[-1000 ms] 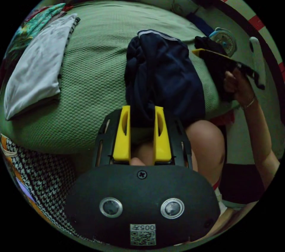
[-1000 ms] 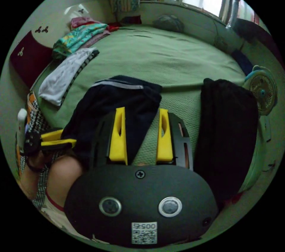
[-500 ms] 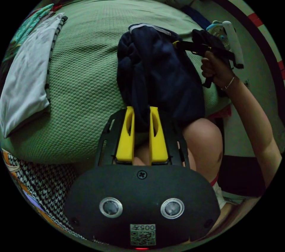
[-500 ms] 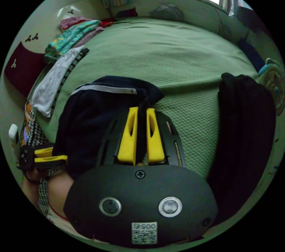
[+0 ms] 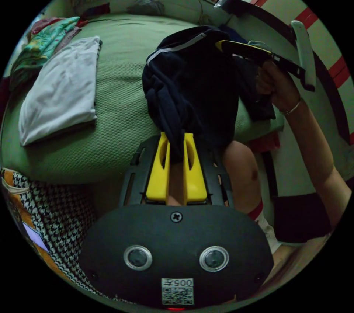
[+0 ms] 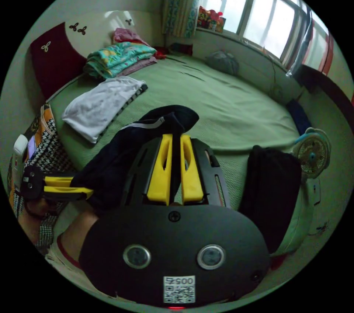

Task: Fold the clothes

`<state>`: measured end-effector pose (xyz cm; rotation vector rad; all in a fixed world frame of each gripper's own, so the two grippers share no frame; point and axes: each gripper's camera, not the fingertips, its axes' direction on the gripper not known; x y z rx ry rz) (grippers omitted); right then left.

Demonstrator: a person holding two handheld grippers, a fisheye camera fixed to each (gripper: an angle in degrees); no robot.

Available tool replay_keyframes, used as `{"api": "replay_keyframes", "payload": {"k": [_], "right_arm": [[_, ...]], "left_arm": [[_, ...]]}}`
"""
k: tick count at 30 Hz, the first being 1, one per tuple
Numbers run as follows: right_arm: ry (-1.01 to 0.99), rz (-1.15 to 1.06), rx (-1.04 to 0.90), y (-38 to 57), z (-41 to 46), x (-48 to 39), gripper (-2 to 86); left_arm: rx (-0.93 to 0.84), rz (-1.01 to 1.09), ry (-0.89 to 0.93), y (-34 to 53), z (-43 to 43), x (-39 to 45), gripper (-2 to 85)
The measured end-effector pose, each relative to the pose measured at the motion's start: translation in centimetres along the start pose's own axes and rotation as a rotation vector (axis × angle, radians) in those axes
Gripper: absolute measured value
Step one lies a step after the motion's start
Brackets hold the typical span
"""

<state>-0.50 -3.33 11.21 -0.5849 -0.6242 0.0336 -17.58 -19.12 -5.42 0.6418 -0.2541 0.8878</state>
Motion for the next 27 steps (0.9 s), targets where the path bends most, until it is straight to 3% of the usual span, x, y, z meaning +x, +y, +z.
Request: {"api": "replay_keyframes", "payload": {"k": [8, 15, 21, 27], "right_arm": [[-0.077, -0.064, 0.113, -5.9, -1.9, -6.5, 3.5], [-0.12, -0.091, 0.164, -15.4, 1.2, -11.4, 3.7], [-0.084, -0.028, -0.04, -20.0, 10.5, -13.2, 6.1], [-0.28, -0.126, -0.125, -13.1, 13.1, -14.8, 7.5]], "left_arm": [[0.103, -0.039, -0.115, 0.7, -8.4, -3.6, 6.4], [0.136, -0.093, -0.287, -4.1, -13.6, -8.2, 6.4], [0.058, -0.196, -0.397, -9.8, -9.5, -13.4, 6.6], [0.069, -0.207, -0.381, -10.6, -7.9, -14.0, 6.2]]}}
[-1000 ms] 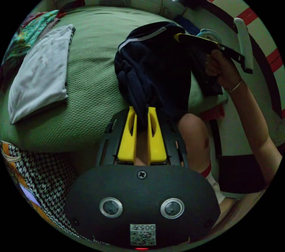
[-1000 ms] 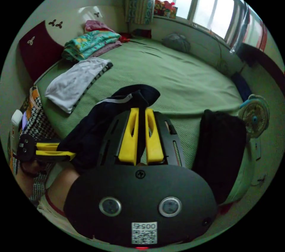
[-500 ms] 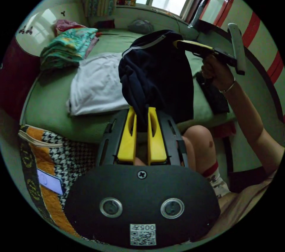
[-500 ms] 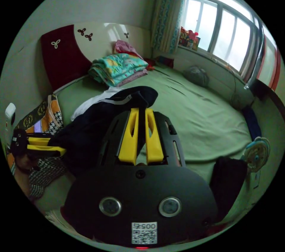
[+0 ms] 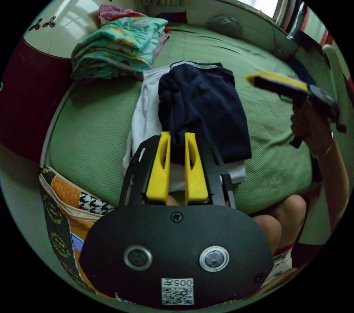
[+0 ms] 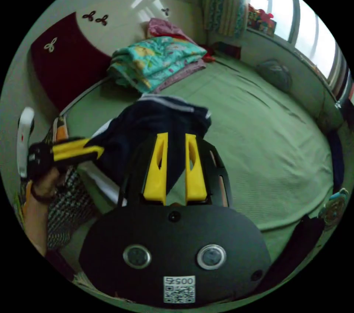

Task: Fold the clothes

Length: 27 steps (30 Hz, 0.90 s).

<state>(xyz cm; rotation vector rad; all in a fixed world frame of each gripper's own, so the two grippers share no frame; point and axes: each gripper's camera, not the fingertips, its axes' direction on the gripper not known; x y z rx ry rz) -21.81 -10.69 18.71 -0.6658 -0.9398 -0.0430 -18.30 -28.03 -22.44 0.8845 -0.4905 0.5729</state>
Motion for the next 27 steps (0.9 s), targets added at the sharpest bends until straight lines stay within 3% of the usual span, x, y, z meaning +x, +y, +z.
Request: {"api": "replay_keyframes", "payload": {"k": [11, 16, 22, 27], "right_arm": [[-0.092, 0.108, -0.138, 10.0, 2.8, -0.2, 7.5], [0.0, 0.135, -0.016, 13.6, -2.5, 3.2, 7.7], [0.16, 0.384, 0.045, 19.2, -5.5, 9.2, 7.7], [0.18, 0.455, 0.08, 22.8, -7.3, 12.5, 8.4]], "left_arm": [[-0.049, -0.019, -0.155, 0.8, -0.5, 4.4, 6.1], [-0.064, -0.083, -0.173, 1.7, -1.2, 7.2, 3.3], [-0.058, 0.036, -0.087, 0.3, -0.5, 17.5, 1.1], [-0.061, 0.213, 0.064, -3.6, 2.9, 30.4, 0.0]]}}
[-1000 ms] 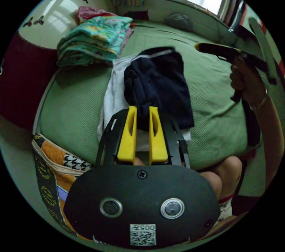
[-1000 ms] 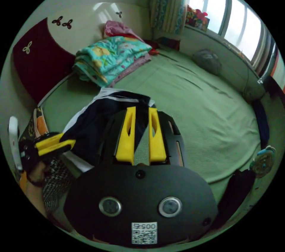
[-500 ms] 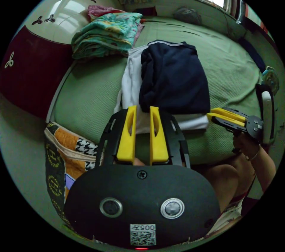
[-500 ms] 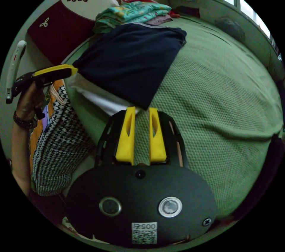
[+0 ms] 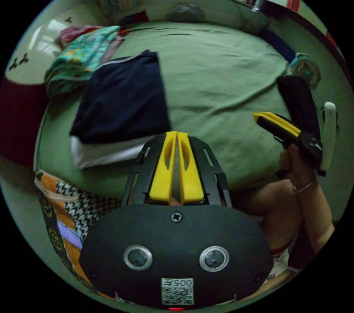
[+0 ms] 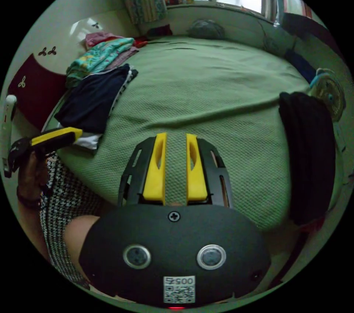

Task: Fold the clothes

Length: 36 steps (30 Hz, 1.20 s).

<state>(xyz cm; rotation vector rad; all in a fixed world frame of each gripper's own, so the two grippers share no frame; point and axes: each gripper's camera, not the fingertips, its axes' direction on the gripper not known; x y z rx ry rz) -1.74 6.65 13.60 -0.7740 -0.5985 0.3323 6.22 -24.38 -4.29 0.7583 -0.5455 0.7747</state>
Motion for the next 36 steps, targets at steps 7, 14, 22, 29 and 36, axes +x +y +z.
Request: {"api": "replay_keyframes", "payload": {"k": [7, 14, 22, 29, 36], "right_arm": [[0.09, 0.061, -0.025, 1.1, -0.3, 5.8, 8.5], [0.174, 0.092, -0.045, 1.8, -0.2, 10.7, 8.4], [0.286, 0.092, -0.018, 2.1, -4.1, 14.4, 10.4], [0.518, 0.058, -0.075, -1.1, -5.8, 19.9, 13.6], [0.557, 0.082, -0.232, -2.4, -2.8, 22.8, 15.1]], "left_arm": [[0.026, 0.138, 0.167, -7.1, 3.9, 11.3, -0.5], [0.042, 0.252, 0.169, -11.5, 5.6, 18.5, -0.6], [-0.021, 0.346, 0.085, -15.4, 8.8, 24.9, -0.6], [-0.068, 0.385, 0.088, -17.6, 11.2, 28.9, -0.6], [-0.071, 0.378, 0.087, -19.1, 12.6, 30.8, -0.6]]}}
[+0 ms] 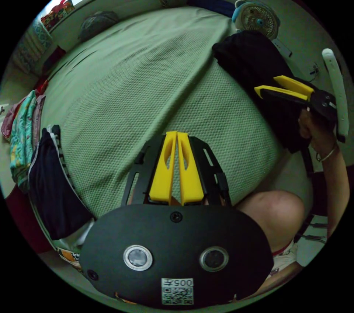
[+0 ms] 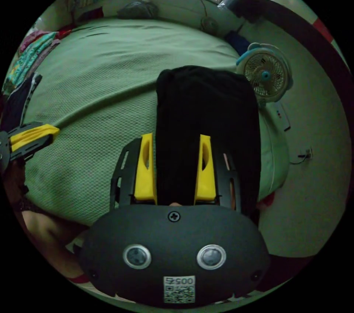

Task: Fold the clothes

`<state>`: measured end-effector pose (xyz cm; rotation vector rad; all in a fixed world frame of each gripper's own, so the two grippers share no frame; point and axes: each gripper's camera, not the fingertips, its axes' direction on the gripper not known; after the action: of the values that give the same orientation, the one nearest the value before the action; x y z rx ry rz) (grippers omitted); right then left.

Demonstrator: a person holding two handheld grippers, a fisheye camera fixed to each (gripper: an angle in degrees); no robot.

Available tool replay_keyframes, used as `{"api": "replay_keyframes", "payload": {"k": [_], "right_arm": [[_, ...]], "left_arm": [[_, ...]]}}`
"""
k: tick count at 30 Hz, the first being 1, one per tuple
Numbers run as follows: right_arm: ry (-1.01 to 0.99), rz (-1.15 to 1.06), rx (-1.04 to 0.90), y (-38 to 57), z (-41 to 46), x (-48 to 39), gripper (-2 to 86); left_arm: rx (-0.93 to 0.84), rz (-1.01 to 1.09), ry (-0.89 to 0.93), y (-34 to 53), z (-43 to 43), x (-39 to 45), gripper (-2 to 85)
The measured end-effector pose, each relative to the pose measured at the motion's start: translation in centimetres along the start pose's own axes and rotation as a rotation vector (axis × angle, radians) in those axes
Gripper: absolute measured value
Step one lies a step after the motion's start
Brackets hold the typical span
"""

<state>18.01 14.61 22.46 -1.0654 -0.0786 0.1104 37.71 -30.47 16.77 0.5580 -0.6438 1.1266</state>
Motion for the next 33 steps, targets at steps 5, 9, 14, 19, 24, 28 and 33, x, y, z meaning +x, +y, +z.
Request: {"api": "replay_keyframes", "payload": {"k": [5, 9, 14, 19, 24, 28, 33], "right_arm": [[0.048, 0.005, -0.028, -0.9, 0.8, 1.4, 11.6], [-0.123, 0.078, -0.057, -1.7, 0.5, 5.7, 6.1], [-0.272, 0.166, -0.062, -2.6, -0.3, 10.8, 3.7], [-0.287, 0.217, -0.035, -2.9, -0.5, 13.6, 2.8], [-0.262, 0.199, -0.026, -3.2, -0.1, 14.0, 1.6], [-0.269, 0.146, -0.052, -3.9, 1.0, 13.5, 0.7], [-0.25, 0.1, -0.054, -4.9, 0.7, 12.0, 0.0]], "left_arm": [[0.0, -0.001, -0.003, -1.3, 0.8, 0.3, -0.7], [0.007, -0.016, 0.02, -2.2, 1.2, 0.3, -0.6], [0.015, -0.007, -0.002, -3.0, 1.5, 0.6, -0.6], [0.023, -0.021, 0.021, -3.5, 1.8, 0.2, -0.6], [0.025, -0.02, 0.024, -3.8, 2.0, -0.2, -0.7], [0.032, -0.014, 0.017, -3.8, 2.0, -0.5, -0.6], [0.043, -0.03, 0.016, -3.5, 1.9, -1.9, -0.6]]}}
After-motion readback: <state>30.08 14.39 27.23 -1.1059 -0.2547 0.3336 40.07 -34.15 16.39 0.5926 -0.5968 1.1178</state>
